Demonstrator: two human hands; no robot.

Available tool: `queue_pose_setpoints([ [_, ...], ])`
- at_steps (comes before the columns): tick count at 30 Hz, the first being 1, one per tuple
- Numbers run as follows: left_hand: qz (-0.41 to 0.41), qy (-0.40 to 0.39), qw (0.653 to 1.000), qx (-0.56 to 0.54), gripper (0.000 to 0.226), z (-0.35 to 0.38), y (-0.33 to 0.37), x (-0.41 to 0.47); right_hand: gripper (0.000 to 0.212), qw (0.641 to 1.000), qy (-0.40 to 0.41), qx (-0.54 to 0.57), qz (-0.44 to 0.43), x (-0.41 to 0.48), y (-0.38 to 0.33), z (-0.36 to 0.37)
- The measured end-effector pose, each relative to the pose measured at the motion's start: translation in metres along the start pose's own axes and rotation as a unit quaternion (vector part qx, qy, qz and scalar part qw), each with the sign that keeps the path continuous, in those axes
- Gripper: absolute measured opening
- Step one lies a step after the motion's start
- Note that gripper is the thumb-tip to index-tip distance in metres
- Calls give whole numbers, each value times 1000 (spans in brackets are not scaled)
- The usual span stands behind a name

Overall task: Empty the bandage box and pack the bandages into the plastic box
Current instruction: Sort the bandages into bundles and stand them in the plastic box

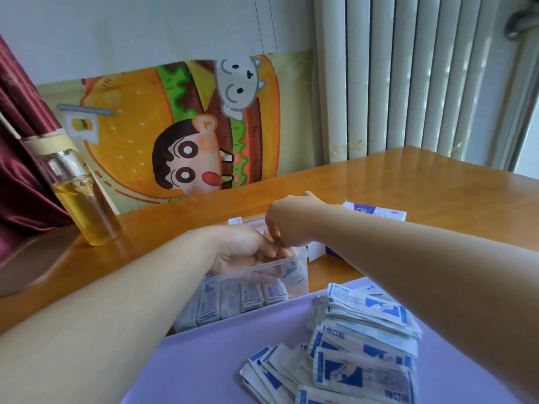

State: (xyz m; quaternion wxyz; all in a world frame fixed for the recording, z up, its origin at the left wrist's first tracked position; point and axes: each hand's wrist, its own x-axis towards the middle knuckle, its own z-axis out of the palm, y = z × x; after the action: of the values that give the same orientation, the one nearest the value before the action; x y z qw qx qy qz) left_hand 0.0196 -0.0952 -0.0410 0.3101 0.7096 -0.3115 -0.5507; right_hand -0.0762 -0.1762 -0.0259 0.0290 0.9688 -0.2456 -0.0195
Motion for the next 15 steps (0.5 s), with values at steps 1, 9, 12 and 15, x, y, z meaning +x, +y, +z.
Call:
queue_pose_setpoints([
  [1, -5, 9, 1000, 3, 29, 0, 1, 2, 19, 1000, -7, -15, -3, 1, 0, -1],
  [9, -26, 16, 998, 62, 24, 0, 4, 9, 27, 1000, 2, 1, -15, -3, 1, 2],
  [12, -32, 23, 995, 90, 23, 1, 6, 13, 29, 999, 38, 33, -5, -8, 3, 1],
  [15, -42, 23, 991, 125, 22, 1, 8, 14, 28, 995, 57, 76, 14, -11, 4, 0],
])
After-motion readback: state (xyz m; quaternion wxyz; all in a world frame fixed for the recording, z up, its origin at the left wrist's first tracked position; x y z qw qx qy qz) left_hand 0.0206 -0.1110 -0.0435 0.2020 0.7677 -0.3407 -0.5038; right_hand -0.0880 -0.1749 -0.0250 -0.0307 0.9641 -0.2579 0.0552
